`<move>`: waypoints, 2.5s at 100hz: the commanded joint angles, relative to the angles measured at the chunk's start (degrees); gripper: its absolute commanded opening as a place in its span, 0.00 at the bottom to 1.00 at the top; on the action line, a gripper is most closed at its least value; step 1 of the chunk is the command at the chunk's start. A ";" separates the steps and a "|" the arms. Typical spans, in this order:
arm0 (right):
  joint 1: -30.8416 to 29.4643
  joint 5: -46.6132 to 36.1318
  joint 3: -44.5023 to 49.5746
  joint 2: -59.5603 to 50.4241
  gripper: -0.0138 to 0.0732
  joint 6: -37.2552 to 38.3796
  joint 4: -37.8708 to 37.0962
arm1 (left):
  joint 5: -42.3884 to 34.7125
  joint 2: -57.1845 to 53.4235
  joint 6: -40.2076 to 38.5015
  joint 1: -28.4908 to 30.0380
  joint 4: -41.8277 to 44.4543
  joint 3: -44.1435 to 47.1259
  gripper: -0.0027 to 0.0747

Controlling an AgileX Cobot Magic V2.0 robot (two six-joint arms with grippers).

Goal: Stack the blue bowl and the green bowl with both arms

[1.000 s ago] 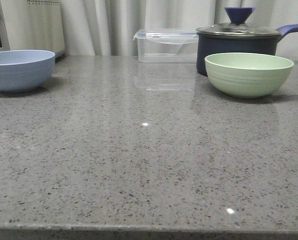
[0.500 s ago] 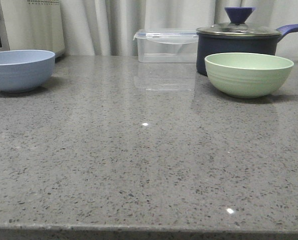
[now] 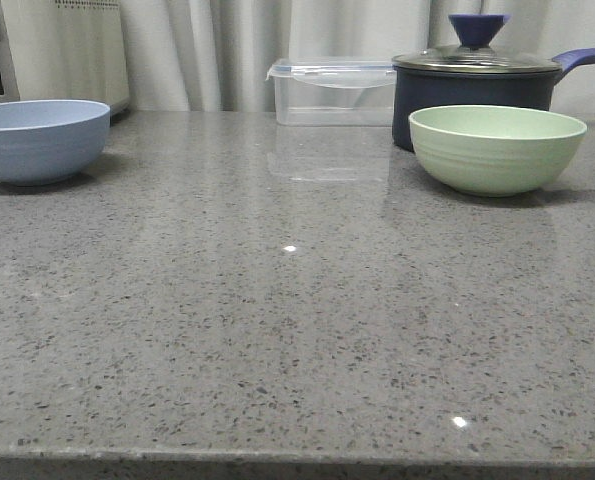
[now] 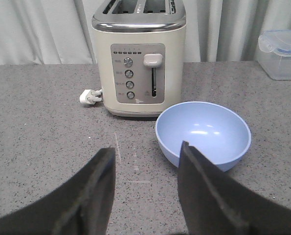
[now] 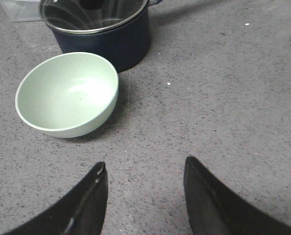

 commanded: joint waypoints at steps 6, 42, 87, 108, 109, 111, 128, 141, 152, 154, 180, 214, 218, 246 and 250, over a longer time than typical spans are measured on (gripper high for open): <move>1.87 -0.24 -7.55 6.38 0.59 -0.38 1.80 | -4.29 0.17 -0.06 -0.45 -0.40 -2.22 0.44; 5.89 10.56 -25.51 26.98 0.59 -0.38 1.93 | -4.25 0.17 -0.06 -0.45 -0.40 -2.22 0.44; 5.89 16.27 -38.76 45.90 0.59 -0.33 1.99 | -4.25 0.17 -0.06 -0.45 -0.40 -2.22 0.44; 5.89 16.52 -40.23 50.12 0.59 -0.33 1.99 | -4.25 0.17 -0.06 -0.45 -0.40 -2.22 0.44; 5.89 16.52 -40.23 50.23 0.59 -0.33 1.99 | -4.25 0.17 -0.06 -0.45 -0.40 -2.22 0.44; 5.89 16.52 -40.23 50.47 0.59 -0.33 1.99 | -4.25 0.17 -0.06 -0.45 -0.40 -2.22 0.44; 5.89 16.58 -40.23 52.70 0.59 -0.33 1.99 | -4.25 0.17 -0.06 -0.45 -0.40 -2.22 0.44; 5.89 15.44 -40.23 53.20 0.59 -0.33 1.99 | -4.25 0.17 -0.06 -0.45 -0.40 -2.22 0.44; 5.89 14.67 -40.23 53.20 0.59 -0.22 1.99 | -4.25 0.17 -0.06 -0.45 -0.40 -2.22 0.44; 5.89 14.67 -40.23 53.20 0.59 -0.22 1.99 | -4.25 0.17 -0.06 -0.45 -0.40 -2.22 0.44; 5.84 14.73 -40.23 53.20 0.34 0.31 1.99 | -4.58 0.17 -0.06 -0.45 -0.40 -2.22 0.44; 5.84 14.99 -40.23 53.20 0.08 0.38 1.99 | -4.58 0.17 -0.06 -0.45 -0.40 -2.22 0.44; 5.84 14.99 -40.23 53.20 0.07 0.38 1.99 | -4.58 0.17 -0.06 -0.45 -0.40 -2.22 0.44; 5.96 16.28 -41.72 51.67 0.07 0.32 3.45 | -4.58 0.17 -0.06 -0.45 -0.40 -2.22 0.44; 5.96 17.43 -42.79 51.47 0.07 0.32 4.25 | -4.58 0.17 -0.06 -0.45 -0.40 -2.22 0.44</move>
